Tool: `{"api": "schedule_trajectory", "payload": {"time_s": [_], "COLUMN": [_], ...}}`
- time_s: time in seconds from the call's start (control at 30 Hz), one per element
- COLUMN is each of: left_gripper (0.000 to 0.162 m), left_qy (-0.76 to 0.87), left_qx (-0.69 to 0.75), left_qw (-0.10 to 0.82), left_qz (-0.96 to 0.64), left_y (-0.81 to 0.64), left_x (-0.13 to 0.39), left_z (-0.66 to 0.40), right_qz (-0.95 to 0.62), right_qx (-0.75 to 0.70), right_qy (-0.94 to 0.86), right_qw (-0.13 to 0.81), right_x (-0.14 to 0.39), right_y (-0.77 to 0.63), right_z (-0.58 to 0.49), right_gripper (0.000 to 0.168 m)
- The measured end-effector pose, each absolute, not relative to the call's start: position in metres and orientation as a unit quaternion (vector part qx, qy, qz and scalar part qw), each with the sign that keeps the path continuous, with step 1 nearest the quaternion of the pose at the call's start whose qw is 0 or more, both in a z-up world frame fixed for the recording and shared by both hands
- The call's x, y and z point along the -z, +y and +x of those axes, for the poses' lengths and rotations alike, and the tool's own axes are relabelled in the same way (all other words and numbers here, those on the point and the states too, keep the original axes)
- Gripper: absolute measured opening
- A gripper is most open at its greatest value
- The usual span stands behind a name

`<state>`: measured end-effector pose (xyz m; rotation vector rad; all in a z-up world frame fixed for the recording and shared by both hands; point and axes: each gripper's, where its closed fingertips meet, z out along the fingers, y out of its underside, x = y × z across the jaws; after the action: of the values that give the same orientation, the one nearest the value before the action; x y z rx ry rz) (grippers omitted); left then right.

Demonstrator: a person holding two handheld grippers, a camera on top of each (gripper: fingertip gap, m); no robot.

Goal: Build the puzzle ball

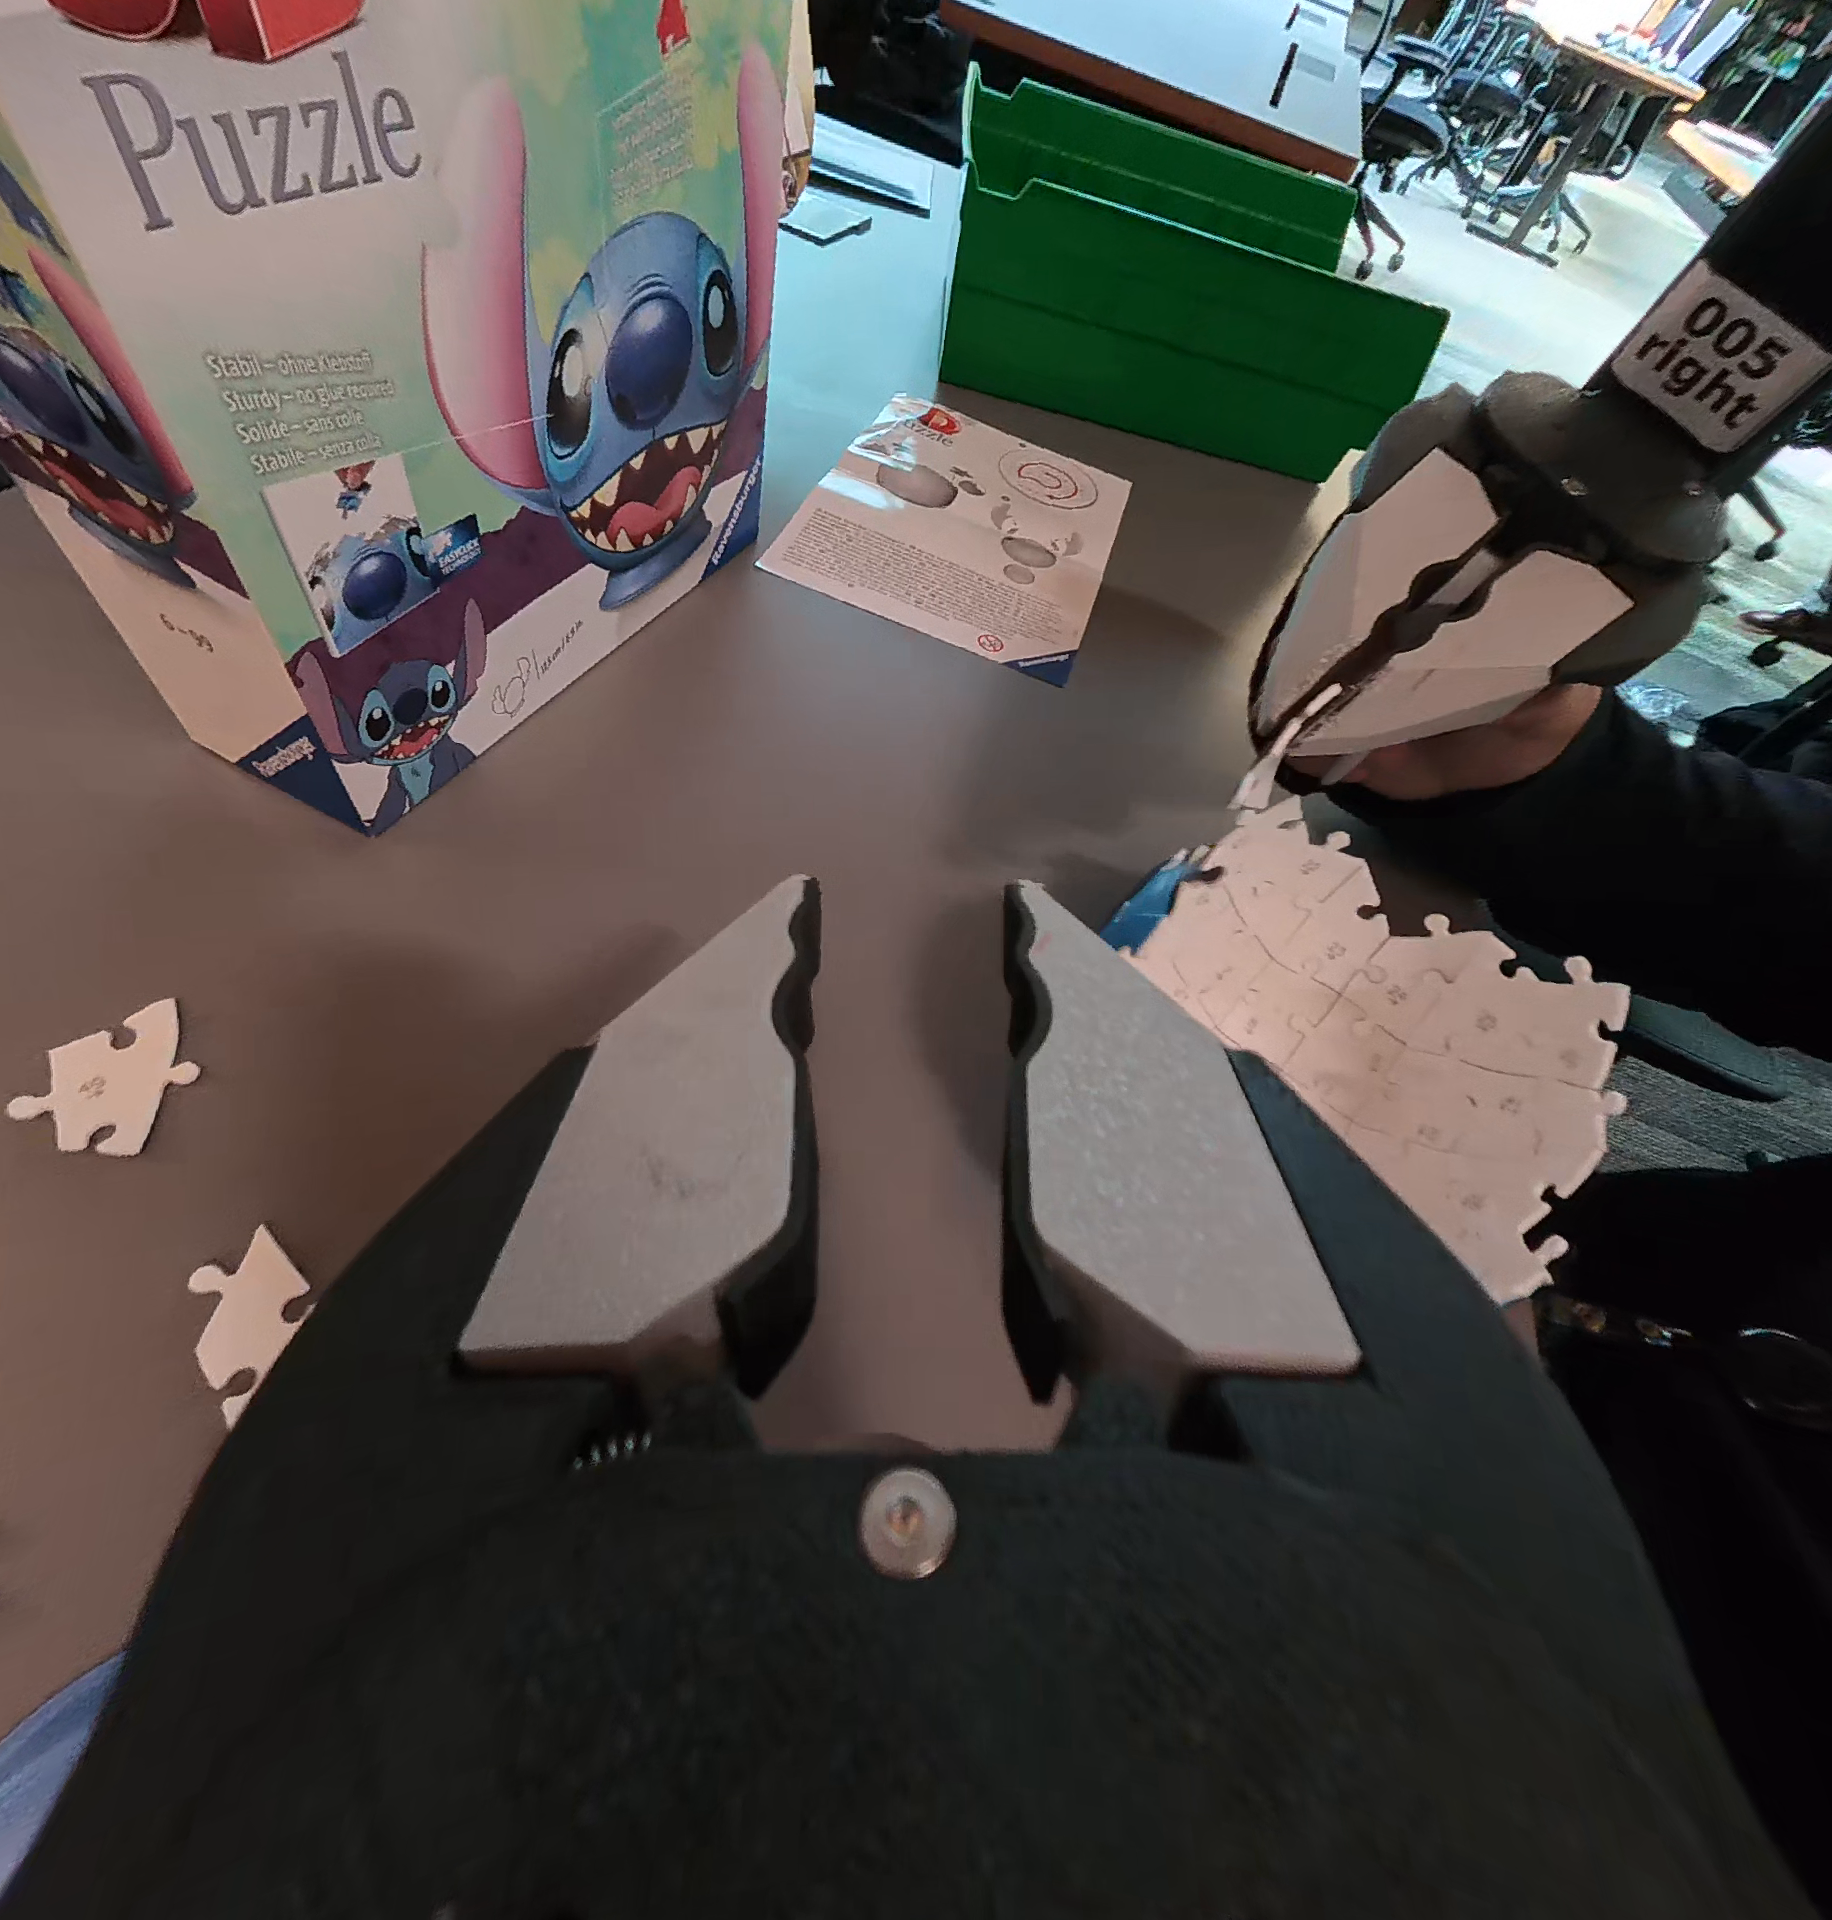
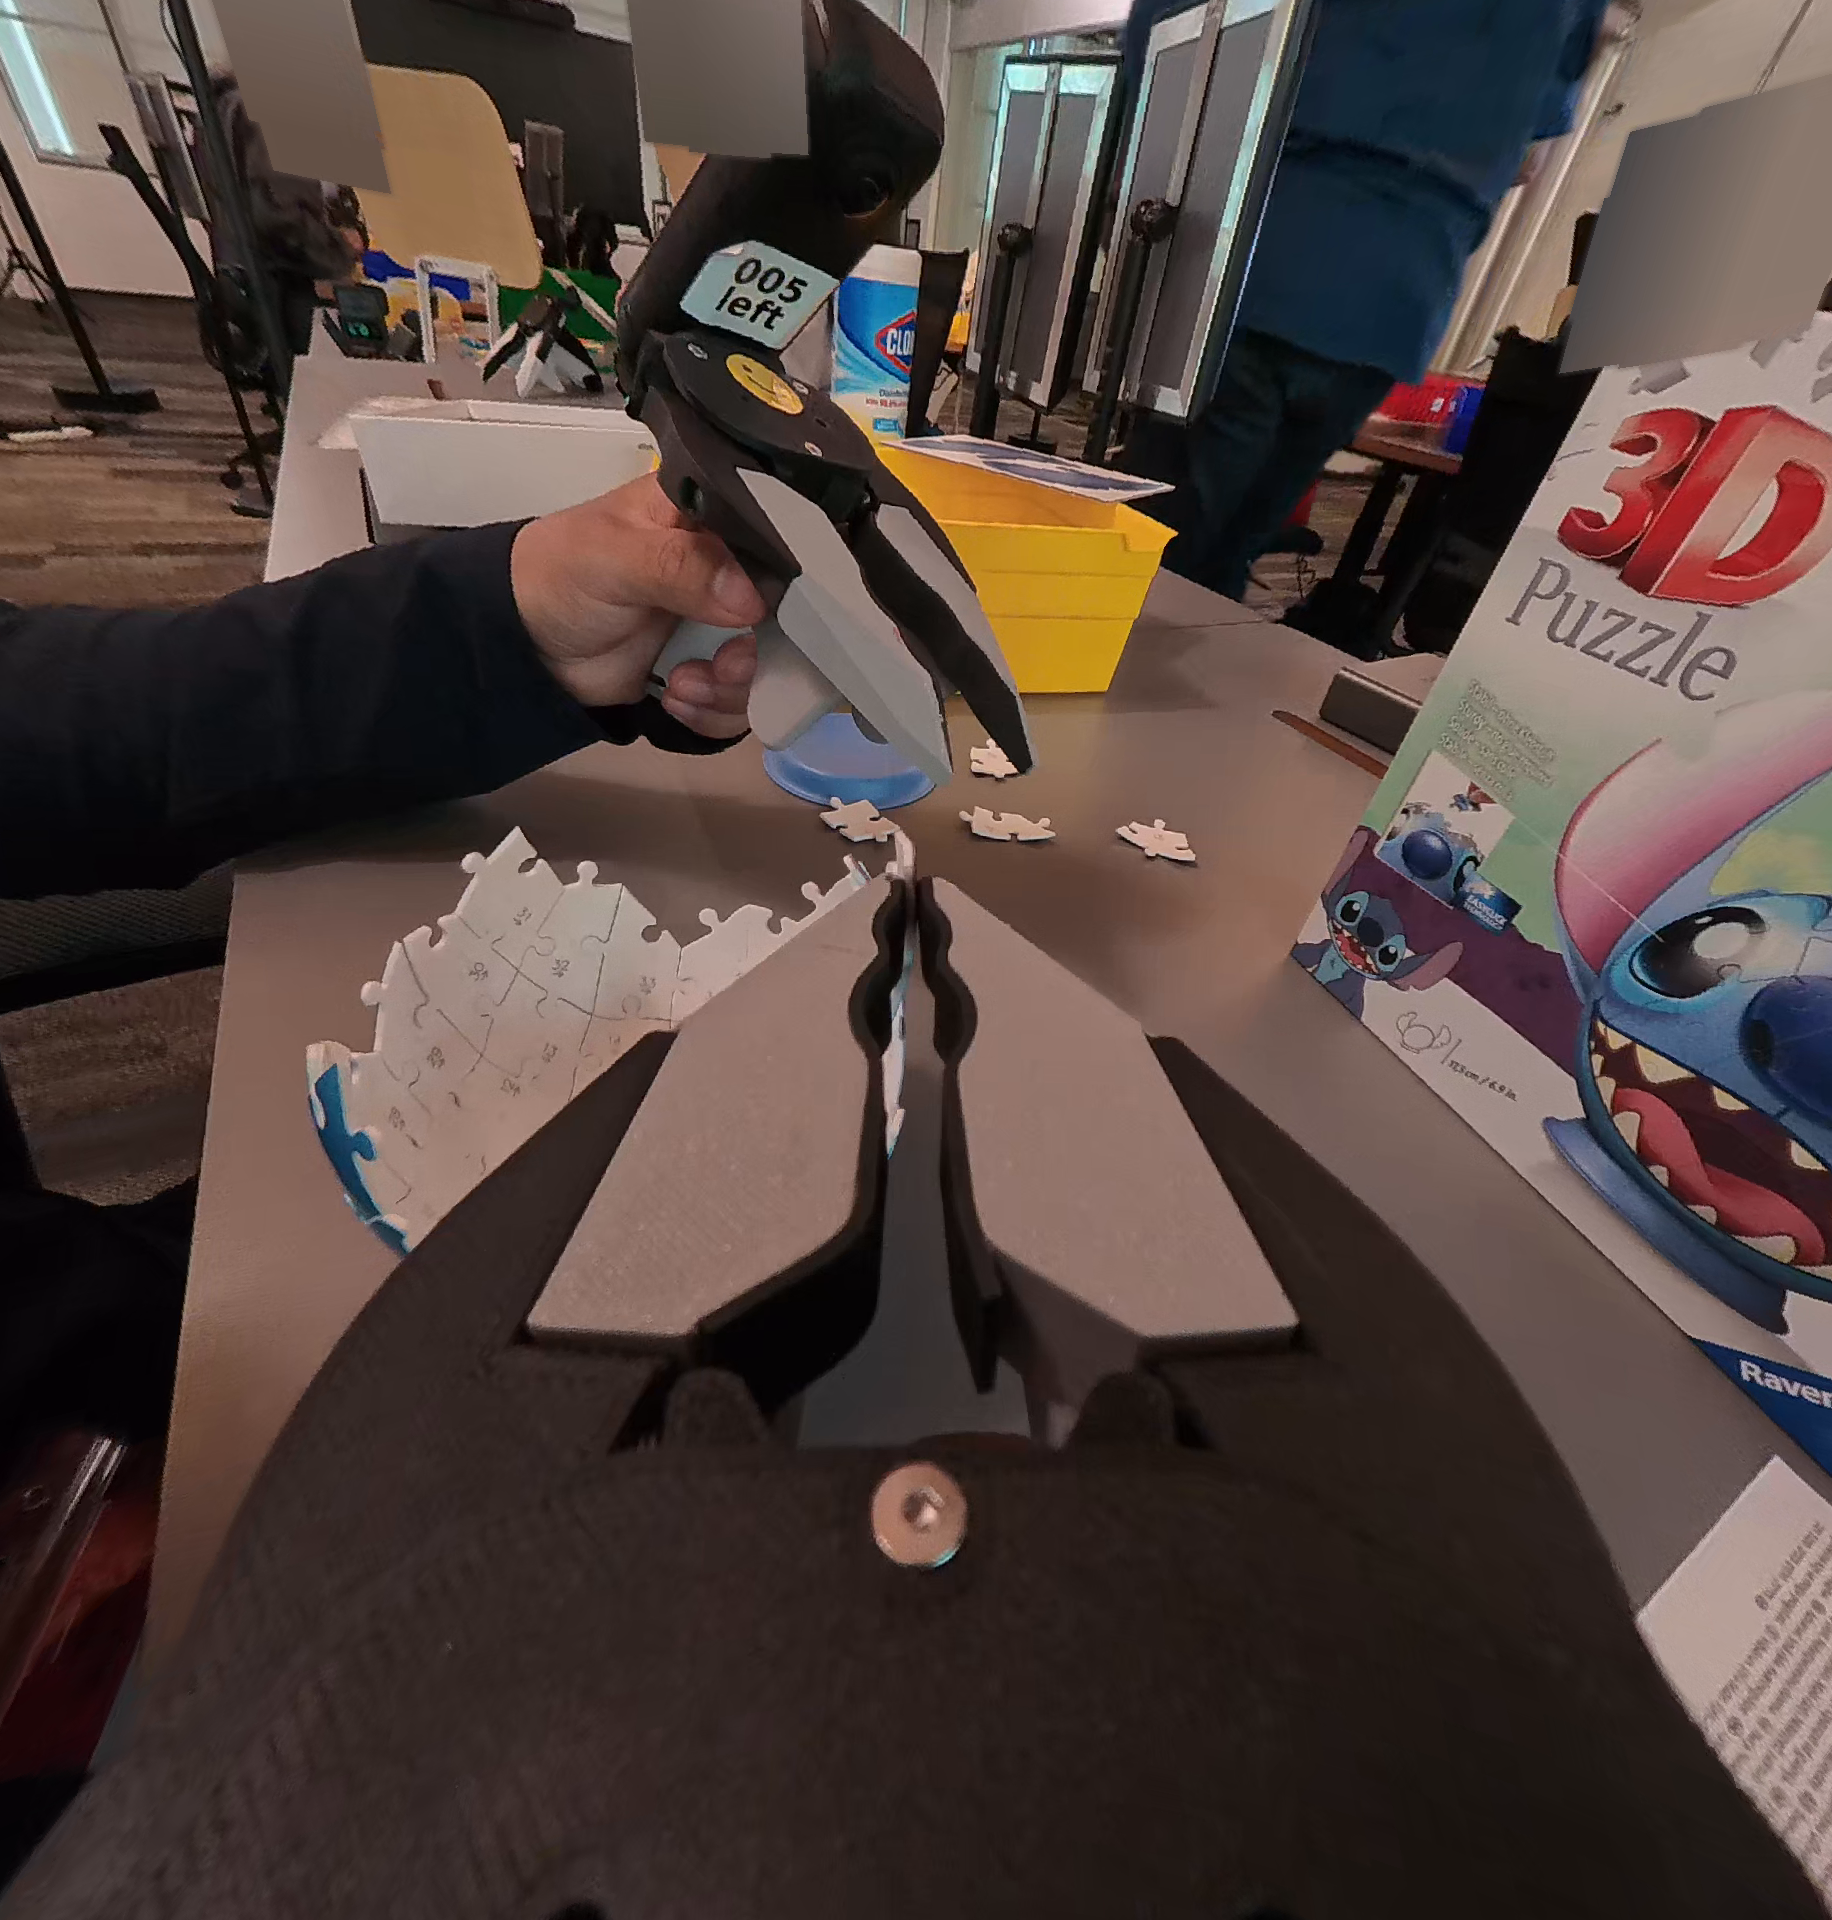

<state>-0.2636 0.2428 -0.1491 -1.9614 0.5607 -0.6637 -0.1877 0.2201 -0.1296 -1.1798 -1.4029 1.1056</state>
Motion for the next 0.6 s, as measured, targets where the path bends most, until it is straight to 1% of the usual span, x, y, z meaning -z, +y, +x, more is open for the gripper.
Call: {"api": "schedule_trajectory", "payload": {"time_s": [0.47, 0.6], "left_gripper": [0.033, 0.033], "left_qy": [0.248, 0.281], "left_qx": [0.286, 0.308], "left_qw": [0.477, 0.463], "left_qz": [-0.794, -0.782], "left_y": [0.239, 0.229], "left_x": [0.145, 0.138], "left_z": [-0.251, -0.236], "right_qz": [-0.461, -0.459], "right_qx": [-0.464, -0.458], "right_qy": [-0.581, -0.585], "right_qw": [0.485, 0.488], "right_x": [0.134, 0.135], "right_y": [0.216, 0.215], "right_z": [-0.189, -0.188], "right_gripper": [0.0, 0.0]}}
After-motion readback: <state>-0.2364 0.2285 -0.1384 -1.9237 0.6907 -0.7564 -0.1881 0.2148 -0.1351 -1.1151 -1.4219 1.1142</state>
